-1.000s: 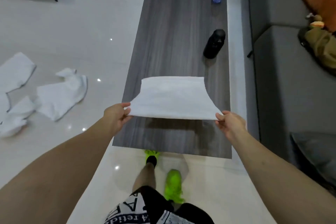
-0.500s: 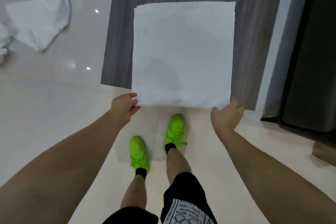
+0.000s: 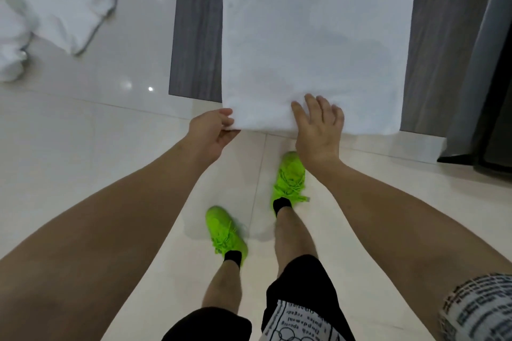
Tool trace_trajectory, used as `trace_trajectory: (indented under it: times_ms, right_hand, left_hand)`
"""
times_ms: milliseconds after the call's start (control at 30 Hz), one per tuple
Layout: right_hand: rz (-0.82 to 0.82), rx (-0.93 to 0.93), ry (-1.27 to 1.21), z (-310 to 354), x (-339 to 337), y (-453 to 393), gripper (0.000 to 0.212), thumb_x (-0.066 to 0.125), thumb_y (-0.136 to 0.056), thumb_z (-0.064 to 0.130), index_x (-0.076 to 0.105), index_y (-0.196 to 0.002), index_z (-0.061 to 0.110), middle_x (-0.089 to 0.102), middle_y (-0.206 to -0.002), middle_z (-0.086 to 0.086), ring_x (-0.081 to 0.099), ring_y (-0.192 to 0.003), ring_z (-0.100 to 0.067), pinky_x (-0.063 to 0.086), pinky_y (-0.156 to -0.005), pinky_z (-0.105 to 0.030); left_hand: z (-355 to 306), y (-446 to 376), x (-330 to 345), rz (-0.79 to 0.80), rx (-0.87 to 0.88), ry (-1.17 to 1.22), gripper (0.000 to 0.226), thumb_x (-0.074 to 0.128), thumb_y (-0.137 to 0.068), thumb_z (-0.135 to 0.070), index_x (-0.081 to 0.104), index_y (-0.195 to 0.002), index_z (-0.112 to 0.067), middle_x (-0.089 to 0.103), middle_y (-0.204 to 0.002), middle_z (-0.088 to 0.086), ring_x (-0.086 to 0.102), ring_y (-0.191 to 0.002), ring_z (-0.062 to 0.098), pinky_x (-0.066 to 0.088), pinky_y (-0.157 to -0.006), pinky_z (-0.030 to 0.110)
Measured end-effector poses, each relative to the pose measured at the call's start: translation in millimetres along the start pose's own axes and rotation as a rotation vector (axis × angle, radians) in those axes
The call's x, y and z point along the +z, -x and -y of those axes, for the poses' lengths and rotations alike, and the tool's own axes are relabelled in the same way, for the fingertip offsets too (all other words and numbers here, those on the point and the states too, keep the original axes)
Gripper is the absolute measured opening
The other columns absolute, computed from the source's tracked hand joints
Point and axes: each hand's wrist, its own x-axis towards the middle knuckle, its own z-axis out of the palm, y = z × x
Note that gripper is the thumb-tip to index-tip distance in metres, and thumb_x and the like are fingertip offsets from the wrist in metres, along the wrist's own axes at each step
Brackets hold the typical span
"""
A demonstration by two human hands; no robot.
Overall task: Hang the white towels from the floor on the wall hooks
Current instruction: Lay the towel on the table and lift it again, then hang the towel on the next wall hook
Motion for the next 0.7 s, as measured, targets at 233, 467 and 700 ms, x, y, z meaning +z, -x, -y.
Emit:
trace_trajectory:
  times_ms: [233, 467, 700]
  right_hand:
    - [-0.039, 0.168, -0.341, 13.7, -85.3, -10.4, 0.047, 0.049, -0.068, -0.01, 0.066, -0.109, 0.004, 0.065, -0.09, -0.015, 0.058, -0.079, -0.037, 0.039, -0.071, -0.039]
    - [0.136, 0.141, -0.275, 85.9, -217.6, -50.1, 0.034, 0.044, -0.079, 0.002, 0.052, -0.11, 0.014, 0.052, -0.078, 0.002, 0.047, -0.069, -0.023, 0.032, -0.062, -0.031]
    - [0.175, -0.16, -0.181, 252.8, -354.1, -46.3, 0.013, 0.037, -0.083, 0.015, 0.049, -0.079, 0.018, 0.054, -0.073, -0.001, 0.051, -0.064, -0.023, 0.033, -0.054, -0.031]
  left_hand:
    - [-19.7, 62.1, -3.5, 0.014, 0.032, -0.022, 0.02, 0.052, -0.089, 0.013, 0.064, -0.101, 0.002, 0.062, -0.105, 0.019, 0.066, -0.097, 0.031, 0.06, -0.069, 0.029]
    - [-90.9, 168.7, -63.3, 0.064, 0.185, 0.16, 0.025, 0.062, -0.085, 0.009, 0.064, -0.11, 0.009, 0.062, -0.106, 0.019, 0.067, -0.091, 0.031, 0.061, -0.073, 0.033]
    - [-169.6, 270.3, -240.4, 0.067, 0.425, 0.286, 0.021, 0.059, -0.084, 0.009, 0.06, -0.105, 0.01, 0.059, -0.097, 0.017, 0.067, -0.077, 0.029, 0.061, -0.068, 0.033]
